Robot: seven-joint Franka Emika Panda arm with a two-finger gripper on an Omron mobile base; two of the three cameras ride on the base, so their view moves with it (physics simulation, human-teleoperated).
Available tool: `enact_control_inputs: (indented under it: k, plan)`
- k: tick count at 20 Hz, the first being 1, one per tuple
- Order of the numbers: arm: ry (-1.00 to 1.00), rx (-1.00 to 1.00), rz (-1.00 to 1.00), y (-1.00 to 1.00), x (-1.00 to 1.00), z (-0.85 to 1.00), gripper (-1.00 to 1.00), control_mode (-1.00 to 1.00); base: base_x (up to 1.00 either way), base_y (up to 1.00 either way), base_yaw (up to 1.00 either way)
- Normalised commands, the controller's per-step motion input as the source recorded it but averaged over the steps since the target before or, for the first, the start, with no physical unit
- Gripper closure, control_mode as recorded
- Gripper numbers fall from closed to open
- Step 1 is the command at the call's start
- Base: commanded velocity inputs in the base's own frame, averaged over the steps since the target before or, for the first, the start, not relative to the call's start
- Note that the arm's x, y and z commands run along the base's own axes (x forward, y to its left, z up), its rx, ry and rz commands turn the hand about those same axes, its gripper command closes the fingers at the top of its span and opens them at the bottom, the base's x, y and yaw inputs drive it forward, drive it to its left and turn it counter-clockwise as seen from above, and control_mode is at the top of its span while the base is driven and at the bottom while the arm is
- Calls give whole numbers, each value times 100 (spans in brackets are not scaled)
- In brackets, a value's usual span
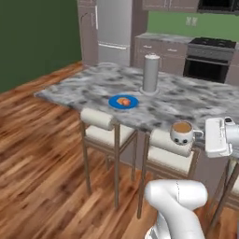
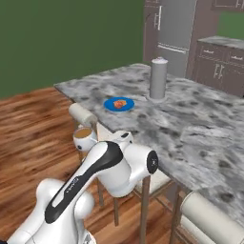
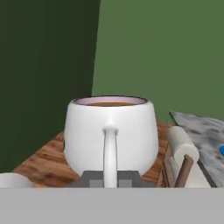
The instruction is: Pick up the brewed coffee from the coffee machine and place it next to the breakfast plate on the dining counter.
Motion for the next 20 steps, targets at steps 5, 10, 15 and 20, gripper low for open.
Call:
enact_control_inputs:
  k: [5,10,15,20]
  plan:
    - [0,0,0,0,0,0,100,100,99,98,-59]
    - [0,0,0,0,0,0,100,100,95,97,-56]
    - [0,0,0,0,0,0,100,100,98,73,-52]
    - [0,0,0,0,0,0,100,100,96,51,-47]
